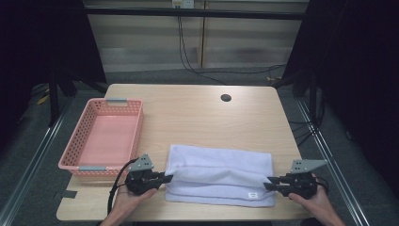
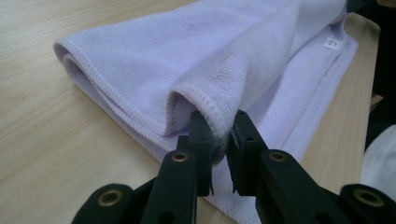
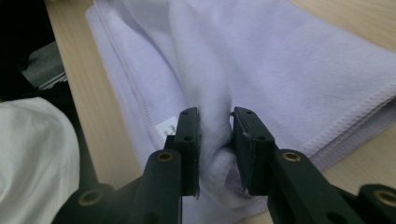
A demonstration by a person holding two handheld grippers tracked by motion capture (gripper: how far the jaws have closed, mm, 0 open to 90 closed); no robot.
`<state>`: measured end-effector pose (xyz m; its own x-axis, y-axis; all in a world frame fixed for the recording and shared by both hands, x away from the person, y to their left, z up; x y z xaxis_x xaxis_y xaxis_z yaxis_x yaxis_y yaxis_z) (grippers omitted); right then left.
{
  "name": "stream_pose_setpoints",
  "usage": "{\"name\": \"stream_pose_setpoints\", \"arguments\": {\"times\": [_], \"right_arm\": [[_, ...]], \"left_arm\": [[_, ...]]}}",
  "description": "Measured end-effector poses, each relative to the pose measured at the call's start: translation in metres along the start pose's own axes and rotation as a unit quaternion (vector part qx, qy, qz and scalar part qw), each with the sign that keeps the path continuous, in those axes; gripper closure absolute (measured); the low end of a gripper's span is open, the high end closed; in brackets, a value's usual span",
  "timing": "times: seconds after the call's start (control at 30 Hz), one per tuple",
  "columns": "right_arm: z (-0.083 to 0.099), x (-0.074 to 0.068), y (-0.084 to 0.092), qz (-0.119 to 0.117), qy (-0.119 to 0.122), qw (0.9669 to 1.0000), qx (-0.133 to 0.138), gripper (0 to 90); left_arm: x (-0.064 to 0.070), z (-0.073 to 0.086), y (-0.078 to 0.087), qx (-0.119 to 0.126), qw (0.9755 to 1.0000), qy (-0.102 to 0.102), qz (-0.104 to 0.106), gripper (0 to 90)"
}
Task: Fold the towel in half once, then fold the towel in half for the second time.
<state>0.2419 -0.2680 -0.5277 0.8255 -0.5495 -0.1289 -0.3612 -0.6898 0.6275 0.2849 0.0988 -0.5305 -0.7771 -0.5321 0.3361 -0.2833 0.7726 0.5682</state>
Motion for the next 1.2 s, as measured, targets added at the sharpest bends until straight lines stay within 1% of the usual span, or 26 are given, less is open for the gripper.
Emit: {"name": "stream_pose_setpoints", "arguments": {"times": [0.07, 0.1, 0.13, 0.2, 0.23, 0.27, 0.3, 0.33, 0.37, 0.4, 0.43, 0.47, 0.53, 0.57, 0.63, 0.67, 0.7, 0.73, 0.77, 0.8, 0.87, 0.9, 0.93, 1.07, 1.1, 1.2], "right_arm": [[0.003, -0.006, 0.003, -0.008, 0.003, 1.0, -0.003, 67.1], [0.005, -0.007, 0.005, 0.0, -0.003, 1.0, -0.004, 60.9], [0.005, -0.007, 0.008, 0.005, -0.007, 1.0, 0.0, 61.0], [0.003, -0.009, 0.011, 0.003, -0.009, 0.9999, 0.008, 61.3], [-0.002, -0.014, 0.019, 0.005, -0.012, 0.9995, 0.028, 58.8], [-0.003, -0.015, 0.02, 0.01, -0.01, 0.9995, 0.028, 57.2], [-0.004, -0.016, 0.021, 0.02, -0.007, 0.9994, 0.027, 55.4], [-0.004, -0.016, 0.021, 0.02, -0.007, 0.9994, 0.027, 55.4], [-0.01, -0.018, 0.017, 0.026, -0.013, 0.9989, 0.037, 51.2], [-0.011, -0.019, 0.015, 0.031, -0.007, 0.999, 0.032, 50.6], [-0.013, -0.02, 0.011, 0.039, -0.006, 0.9988, 0.029, 50.4], [-0.015, -0.022, 0.007, 0.033, -0.012, 0.9989, 0.033, 50.4], [-0.017, -0.024, -0.002, 0.027, -0.018, 0.9989, 0.036, 51.2], [-0.016, -0.024, -0.011, 0.023, -0.017, 0.9993, 0.025, 51.2], [-0.015, -0.021, -0.026, 0.024, -0.016, 0.9996, 0.006, 49.9], [-0.016, -0.022, -0.031, 0.017, -0.019, 0.9997, 0.005, 49.5], [-0.019, -0.024, -0.038, 0.004, -0.024, 0.9997, 0.003, 48.8], [-0.022, -0.024, -0.045, 0.001, -0.025, 0.9997, -0.001, 46.8], [-0.022, -0.024, -0.045, 0.001, -0.025, 0.9997, -0.001, 46.8], [-0.027, -0.031, -0.062, -0.018, -0.02, 0.9996, -0.013, 43.9], [-0.03, -0.038, -0.077, -0.034, -0.015, 0.9989, -0.028, 39.2], [-0.032, -0.042, -0.084, -0.053, -0.018, 0.9978, -0.037, 36.7], [-0.033, -0.043, -0.091, -0.057, -0.019, 0.9973, -0.042, 35.6], [-0.037, -0.043, -0.098, -0.05, -0.008, 0.9977, -0.045, 37.6], [-0.034, -0.044, -0.098, -0.033, 0.018, 0.998, -0.051, 44.0], [-0.032, -0.037, -0.096, -0.006, 0.03, 0.9979, -0.057, 61.7]], "left_arm": [[0.001, 0.009, 0.002, -0.015, 0.9999, -0.003, -0.004, 77.2], [0.003, 0.01, 0.004, -0.013, 0.9999, -0.002, -0.001, 75.4], [0.005, 0.012, 0.007, -0.014, 0.9999, -0.001, 0.006, 75.0], [0.007, 0.013, 0.011, -0.014, 0.9999, -0.002, 0.007, 68.7], [0.013, 0.009, 0.023, 0.014, 0.999, 0.01, 0.042, 66.9], [0.012, 0.007, 0.028, 0.024, 0.9992, 0.001, 0.033, 66.6], [0.008, 0.003, 0.031, 0.034, 0.9992, 0.0, 0.022, 64.7], [0.008, 0.003, 0.031, 0.034, 0.9992, 0.0, 0.022, 63.7], [0.0, -0.006, 0.03, 0.047, 0.9987, 0.013, 0.012, 63.3], [-0.003, -0.009, 0.026, 0.042, 0.999, 0.013, 0.003, 63.6], [-0.003, -0.012, 0.019, 0.036, 0.9993, 0.01, 0.003, 64.8], [-0.003, -0.013, 0.011, 0.024, 0.9997, 0.003, 0.001, 65.1], [-0.006, -0.016, -0.008, -0.005, 1.0, 0.001, -0.008, 65.1], [-0.009, -0.016, -0.014, -0.013, 0.9998, 0.001, -0.014, 65.0], [-0.018, -0.019, -0.03, -0.026, 0.9994, 0.016, -0.017, 63.4], [-0.023, -0.02, -0.036, -0.035, 0.999, 0.02, -0.021, 62.4], [-0.027, -0.022, -0.04, -0.035, 0.999, 0.018, -0.023, 61.8], [-0.027, -0.022, -0.04, -0.035, 0.999, 0.018, -0.023, 61.9], [-0.032, -0.025, -0.044, -0.033, 0.9988, 0.023, -0.026, 61.9], [-0.036, -0.025, -0.047, -0.035, 0.9986, 0.034, -0.022, 61.6], [-0.039, -0.022, -0.049, -0.041, 0.9983, 0.036, -0.023, 62.1], [-0.038, -0.021, -0.049, -0.041, 0.9984, 0.032, -0.023, 62.0], [-0.038, -0.02, -0.049, -0.041, 0.9985, 0.03, -0.023, 61.9], [-0.036, -0.017, -0.049, -0.04, 0.9986, 0.027, -0.022, 62.2], [-0.035, -0.015, -0.049, -0.041, 0.9987, 0.017, -0.025, 62.2], [-0.031, -0.012, -0.048, -0.035, 0.9987, 0.028, -0.023, 62.2]]}}
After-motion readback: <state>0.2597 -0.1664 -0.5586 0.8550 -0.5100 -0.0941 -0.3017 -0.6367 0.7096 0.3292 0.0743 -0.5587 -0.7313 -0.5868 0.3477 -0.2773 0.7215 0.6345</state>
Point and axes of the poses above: each handheld gripper's, and its own axes: y roughly backward along the jaws, z roughly out of its underside, x roughly to its right, the point moved 9 cm from there along -y, roughly forward along the jaws, and after that the axes turned 7 degrees about y, right-handed, at the moved point
